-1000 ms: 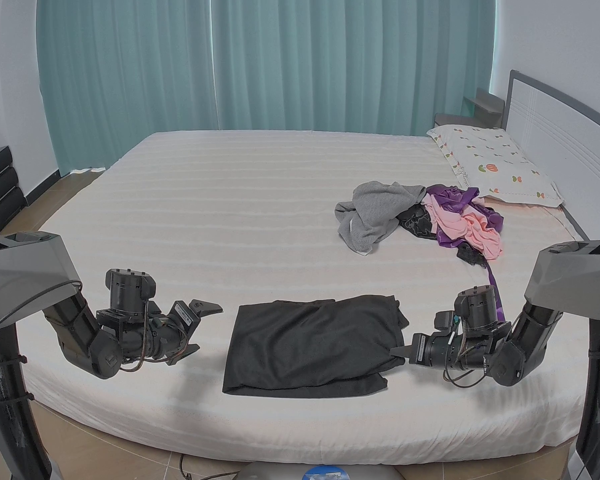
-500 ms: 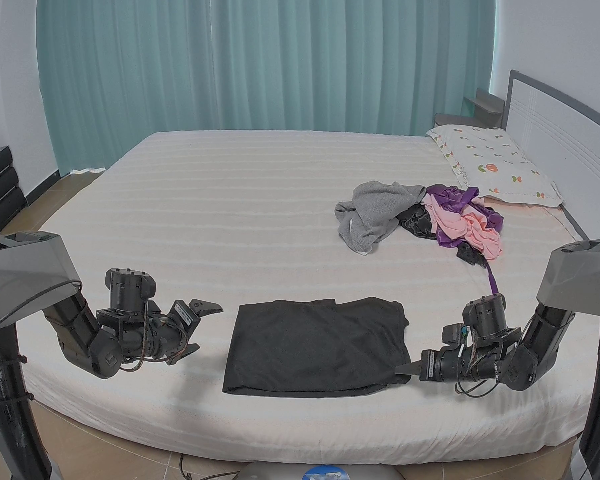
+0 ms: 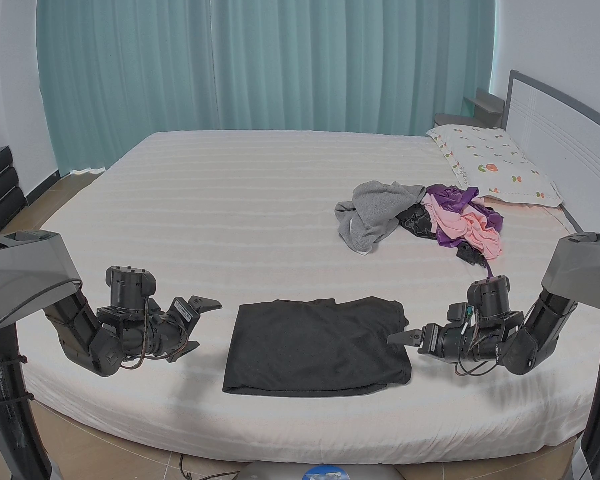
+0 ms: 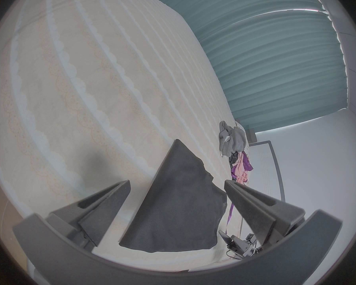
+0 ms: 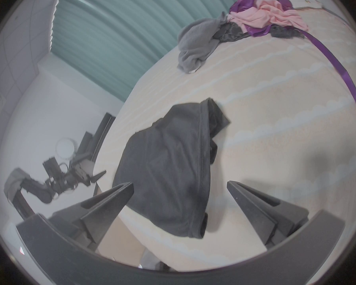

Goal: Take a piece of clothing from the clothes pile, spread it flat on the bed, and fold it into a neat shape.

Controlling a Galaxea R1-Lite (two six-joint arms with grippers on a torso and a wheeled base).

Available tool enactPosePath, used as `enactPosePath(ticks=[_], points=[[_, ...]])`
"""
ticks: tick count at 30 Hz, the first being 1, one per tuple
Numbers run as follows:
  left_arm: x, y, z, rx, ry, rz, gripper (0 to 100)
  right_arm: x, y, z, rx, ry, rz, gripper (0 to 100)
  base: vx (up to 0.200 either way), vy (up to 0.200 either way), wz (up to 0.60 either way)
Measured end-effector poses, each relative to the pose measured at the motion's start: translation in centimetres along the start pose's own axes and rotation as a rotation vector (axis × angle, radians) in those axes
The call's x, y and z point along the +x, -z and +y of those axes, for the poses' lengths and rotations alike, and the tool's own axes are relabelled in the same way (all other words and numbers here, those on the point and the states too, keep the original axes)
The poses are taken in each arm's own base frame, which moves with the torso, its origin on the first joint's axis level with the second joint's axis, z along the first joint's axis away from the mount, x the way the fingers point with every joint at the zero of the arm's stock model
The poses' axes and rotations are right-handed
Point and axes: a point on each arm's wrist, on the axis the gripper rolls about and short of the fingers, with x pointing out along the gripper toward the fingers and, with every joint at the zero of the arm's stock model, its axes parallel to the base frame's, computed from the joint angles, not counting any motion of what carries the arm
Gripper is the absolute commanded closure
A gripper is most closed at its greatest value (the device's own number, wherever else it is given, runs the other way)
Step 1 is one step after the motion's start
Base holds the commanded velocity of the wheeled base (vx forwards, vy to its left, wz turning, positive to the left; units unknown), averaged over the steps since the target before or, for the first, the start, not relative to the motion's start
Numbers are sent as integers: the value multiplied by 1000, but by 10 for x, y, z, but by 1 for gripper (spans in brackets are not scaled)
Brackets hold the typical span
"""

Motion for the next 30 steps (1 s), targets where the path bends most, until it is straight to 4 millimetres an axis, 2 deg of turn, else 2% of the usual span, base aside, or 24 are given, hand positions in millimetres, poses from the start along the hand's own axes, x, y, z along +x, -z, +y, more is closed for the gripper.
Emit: enactPosePath(ticks=[2, 5, 13, 25, 26, 30], points=[[0, -1, -1, -5, 1, -4, 0, 2, -6, 1, 28, 8, -29, 0, 0, 0, 0], [1, -1, -1, -9, 1, -7, 0, 7, -14, 1, 42, 25, -68, 0, 200, 0, 0], [1, -1, -2, -9, 2, -13, 0, 23, -23, 2, 72, 12, -102, 0, 0, 0, 0], [3, 0, -2, -5, -8, -24, 0, 44, -25, 4, 92, 32, -127, 0, 0, 0, 0], [3, 0, -1, -5, -9, -25, 0, 45, -25, 4, 92, 32, -126, 100, 0, 0, 0], [4, 2, -1, -1, -15, -28, 0, 46, -25, 3, 98, 65, -151, 100, 0, 0, 0]])
